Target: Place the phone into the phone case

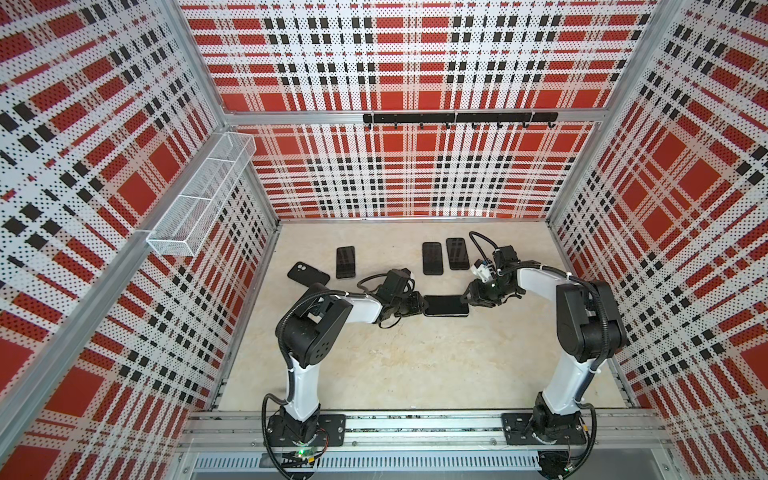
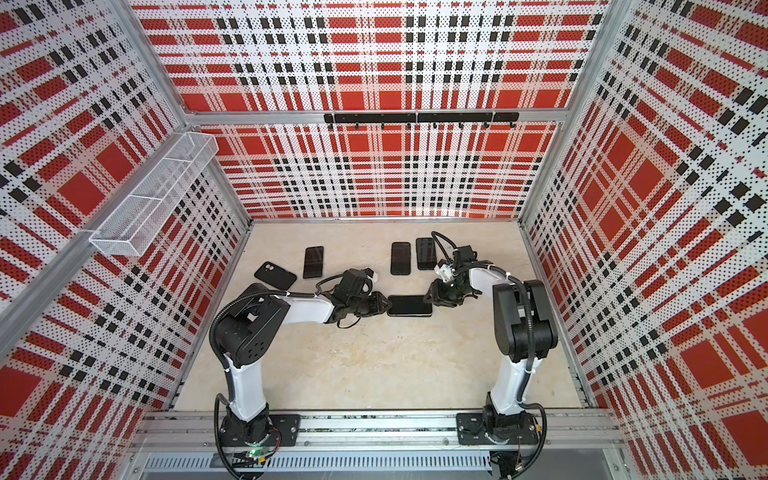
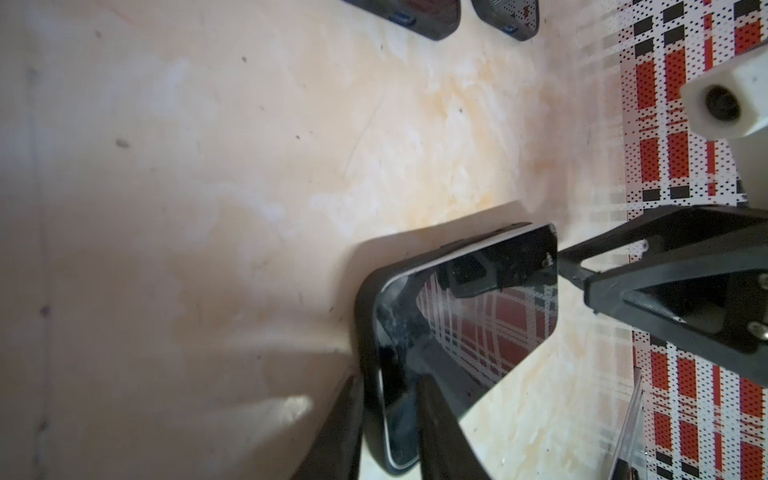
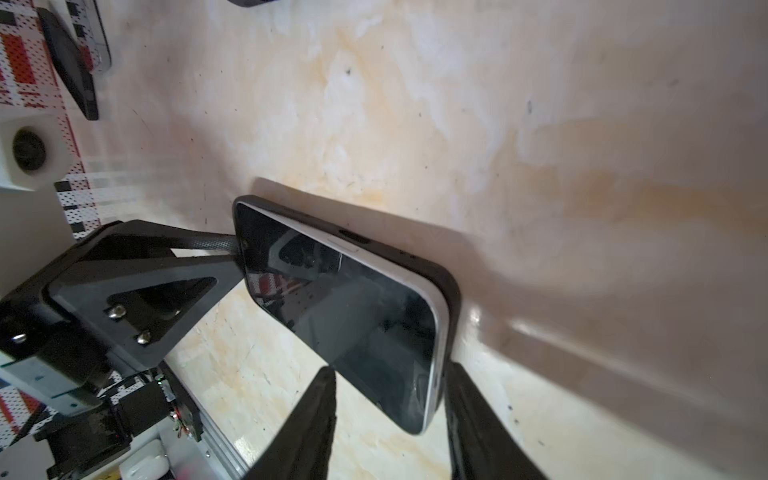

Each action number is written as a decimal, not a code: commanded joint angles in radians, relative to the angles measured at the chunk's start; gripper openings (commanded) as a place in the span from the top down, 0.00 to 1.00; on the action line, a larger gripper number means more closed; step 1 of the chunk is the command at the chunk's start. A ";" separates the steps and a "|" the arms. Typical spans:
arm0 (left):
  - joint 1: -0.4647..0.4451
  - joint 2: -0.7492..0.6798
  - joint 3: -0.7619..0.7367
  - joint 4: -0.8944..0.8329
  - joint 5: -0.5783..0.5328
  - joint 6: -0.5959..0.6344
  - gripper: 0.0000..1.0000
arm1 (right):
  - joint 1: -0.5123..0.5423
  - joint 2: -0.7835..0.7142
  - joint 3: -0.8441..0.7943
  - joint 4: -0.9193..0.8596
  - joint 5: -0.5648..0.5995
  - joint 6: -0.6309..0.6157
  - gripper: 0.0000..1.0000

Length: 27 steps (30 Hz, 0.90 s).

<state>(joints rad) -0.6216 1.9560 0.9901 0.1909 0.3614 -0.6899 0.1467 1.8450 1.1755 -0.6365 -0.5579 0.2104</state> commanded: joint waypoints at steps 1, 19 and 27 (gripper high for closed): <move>-0.010 0.036 0.007 -0.045 -0.014 0.019 0.73 | 0.007 -0.047 0.028 -0.099 0.091 -0.059 0.56; -0.020 0.024 0.011 -0.043 -0.013 0.022 0.74 | 0.010 -0.008 -0.042 -0.041 0.035 -0.052 0.80; -0.023 0.027 0.013 -0.043 -0.016 0.019 0.73 | 0.016 0.008 -0.069 0.002 0.031 -0.030 0.89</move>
<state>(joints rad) -0.6273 1.9564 0.9920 0.1925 0.3546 -0.6830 0.1543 1.8374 1.1210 -0.6624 -0.5148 0.1795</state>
